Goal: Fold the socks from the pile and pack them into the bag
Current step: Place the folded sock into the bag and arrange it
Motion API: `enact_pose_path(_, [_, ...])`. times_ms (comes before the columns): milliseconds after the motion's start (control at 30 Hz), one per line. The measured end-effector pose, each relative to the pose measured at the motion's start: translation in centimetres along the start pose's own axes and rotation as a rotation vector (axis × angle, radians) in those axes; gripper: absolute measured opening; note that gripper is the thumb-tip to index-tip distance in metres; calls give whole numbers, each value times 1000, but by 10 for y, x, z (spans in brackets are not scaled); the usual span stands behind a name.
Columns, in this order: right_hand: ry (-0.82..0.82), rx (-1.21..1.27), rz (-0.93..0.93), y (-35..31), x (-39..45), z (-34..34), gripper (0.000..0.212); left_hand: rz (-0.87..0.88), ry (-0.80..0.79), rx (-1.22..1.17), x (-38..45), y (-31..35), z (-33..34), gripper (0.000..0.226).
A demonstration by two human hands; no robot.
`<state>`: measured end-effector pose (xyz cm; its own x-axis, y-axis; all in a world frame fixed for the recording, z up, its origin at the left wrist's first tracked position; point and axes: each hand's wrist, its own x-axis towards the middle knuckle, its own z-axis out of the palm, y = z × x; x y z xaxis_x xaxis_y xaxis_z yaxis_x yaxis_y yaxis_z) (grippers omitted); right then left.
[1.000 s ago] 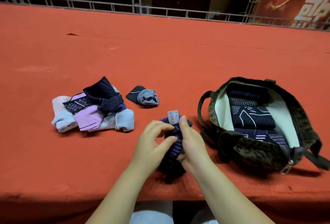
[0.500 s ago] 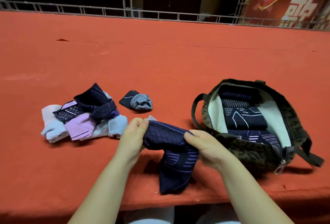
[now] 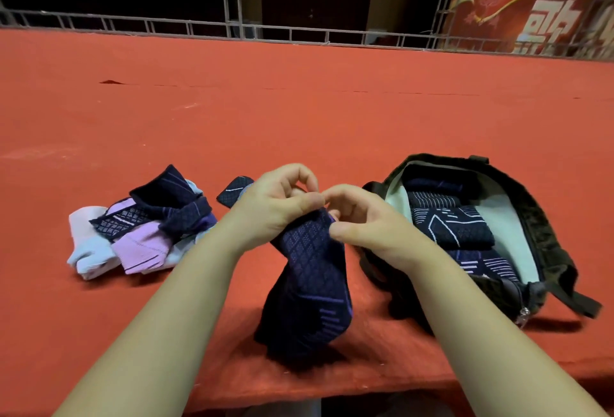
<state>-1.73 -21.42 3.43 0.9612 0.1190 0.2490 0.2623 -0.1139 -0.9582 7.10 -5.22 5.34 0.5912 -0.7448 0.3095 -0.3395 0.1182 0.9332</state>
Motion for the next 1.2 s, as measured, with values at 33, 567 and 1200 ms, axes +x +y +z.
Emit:
enact_pose_path(33, [-26, -10, -4, -7, 4, -2, 22, 13, -10, 5, 3, 6, -3, 10])
enact_pose_path(567, [-274, -282, 112, -56, 30, -31, 4, -7, -311, 408, 18, 42, -48, 14])
enact_pose_path(1200, [116, -1017, -17, -76, 108, -74, 22, 215, -165, 1021, 111, 31, -78, 9])
